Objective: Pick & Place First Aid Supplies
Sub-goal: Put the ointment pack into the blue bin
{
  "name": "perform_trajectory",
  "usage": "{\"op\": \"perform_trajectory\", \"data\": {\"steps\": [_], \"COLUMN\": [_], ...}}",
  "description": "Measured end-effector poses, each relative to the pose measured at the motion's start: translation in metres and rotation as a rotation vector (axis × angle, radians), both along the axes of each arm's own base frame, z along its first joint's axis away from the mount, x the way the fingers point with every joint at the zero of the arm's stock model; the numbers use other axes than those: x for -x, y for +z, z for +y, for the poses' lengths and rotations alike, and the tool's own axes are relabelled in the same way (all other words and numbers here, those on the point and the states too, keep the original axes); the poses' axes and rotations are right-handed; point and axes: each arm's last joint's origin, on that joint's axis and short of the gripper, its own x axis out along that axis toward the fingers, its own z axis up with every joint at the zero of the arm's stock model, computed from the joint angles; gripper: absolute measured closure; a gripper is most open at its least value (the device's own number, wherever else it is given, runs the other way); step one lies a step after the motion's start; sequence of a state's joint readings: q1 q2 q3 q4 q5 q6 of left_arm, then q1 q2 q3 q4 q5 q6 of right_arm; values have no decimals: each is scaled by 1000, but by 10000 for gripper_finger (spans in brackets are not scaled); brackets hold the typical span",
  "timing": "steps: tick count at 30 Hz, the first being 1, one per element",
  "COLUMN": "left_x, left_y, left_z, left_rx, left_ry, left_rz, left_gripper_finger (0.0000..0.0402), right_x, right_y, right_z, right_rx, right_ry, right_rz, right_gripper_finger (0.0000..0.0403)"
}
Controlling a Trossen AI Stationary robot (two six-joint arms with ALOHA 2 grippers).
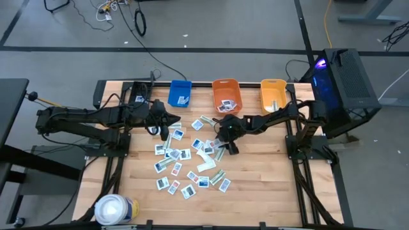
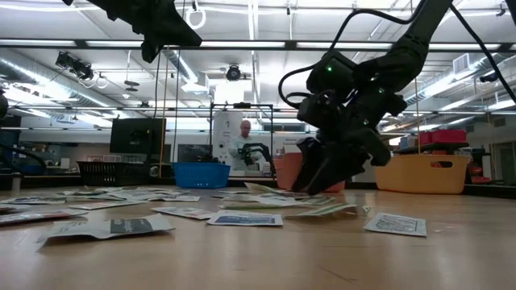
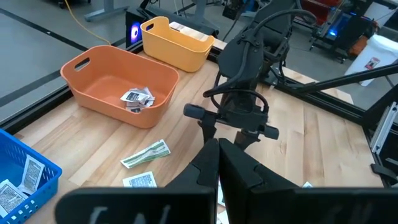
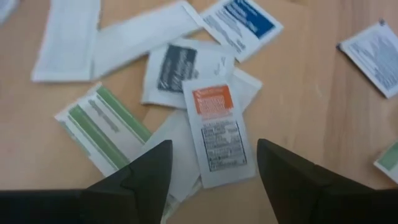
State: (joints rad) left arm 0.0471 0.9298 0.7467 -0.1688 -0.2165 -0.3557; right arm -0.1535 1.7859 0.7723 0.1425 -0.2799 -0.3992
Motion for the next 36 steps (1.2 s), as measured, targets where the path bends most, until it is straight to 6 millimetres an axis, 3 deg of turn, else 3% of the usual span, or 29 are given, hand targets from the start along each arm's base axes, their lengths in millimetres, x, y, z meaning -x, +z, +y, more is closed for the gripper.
{"op": "perform_trajectory", "data": {"steps": [5,14,28,36], "left_x": [0,0,0,0], "left_y": [0,0,0,0], "left_z": [0,0,0,0], "left_rx": [0,19,17,9], "left_ry": [0,7,6,16], "left_rz": [0,-5,-4,-3], "left_gripper_finger": [390,390,390,390], "right_x": [-5,-29,-27,-29], "right_y": [5,37,14,11], "right_z": [0,-5,-4,-4], "right_rx": [-33,0,27,45], "right_ry": [-9,39,124,125], "right_rz": [-10,0,108,95], "right_gripper_finger": [167,167,167,167]}}
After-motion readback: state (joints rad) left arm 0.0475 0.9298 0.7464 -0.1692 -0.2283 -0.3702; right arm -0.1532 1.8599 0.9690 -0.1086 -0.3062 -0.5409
